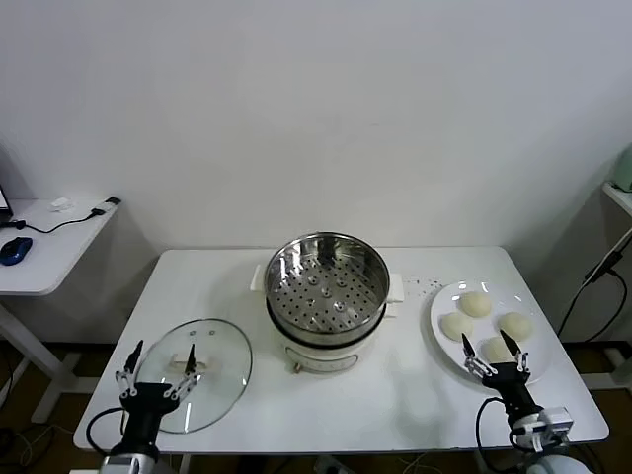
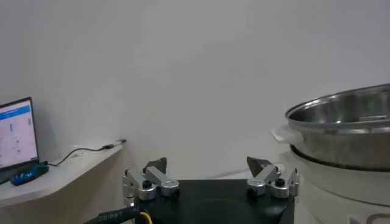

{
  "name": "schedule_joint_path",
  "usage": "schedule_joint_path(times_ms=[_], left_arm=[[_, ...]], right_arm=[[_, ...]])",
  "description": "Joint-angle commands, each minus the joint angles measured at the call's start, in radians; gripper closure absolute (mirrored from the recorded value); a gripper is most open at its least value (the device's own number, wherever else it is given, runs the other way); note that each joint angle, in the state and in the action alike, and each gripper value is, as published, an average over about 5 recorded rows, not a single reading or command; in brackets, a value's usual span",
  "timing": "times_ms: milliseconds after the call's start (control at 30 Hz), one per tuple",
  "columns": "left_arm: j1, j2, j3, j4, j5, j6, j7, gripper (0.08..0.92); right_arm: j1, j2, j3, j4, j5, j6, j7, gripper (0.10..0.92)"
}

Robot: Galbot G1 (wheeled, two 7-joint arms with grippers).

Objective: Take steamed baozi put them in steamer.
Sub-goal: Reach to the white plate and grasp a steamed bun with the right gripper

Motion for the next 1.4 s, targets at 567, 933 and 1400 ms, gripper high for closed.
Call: schedule_joint_path(times_ms=[567, 933, 1400], left_arm=[[0.026, 0.022, 0.021, 0.007, 0.001, -0.018, -0.008, 0.177], [0.01, 0.023, 0.019, 0.032, -0.006, -0.011, -0.007, 0.177], [-0.007, 0.021, 0.001, 0.07, -0.007, -0.004, -0.008, 0.177]], right_arm=[[0.703, -0.795, -0.575, -0.483, -0.389, 0.033, -0.671, 0.203], [1.46, -0.562, -1.239, -0.873, -0.521, 0.166, -0.898, 0.203], [1.604, -0.208, -1.353, -1.268, -0.622, 0.221, -0.921, 0.203]])
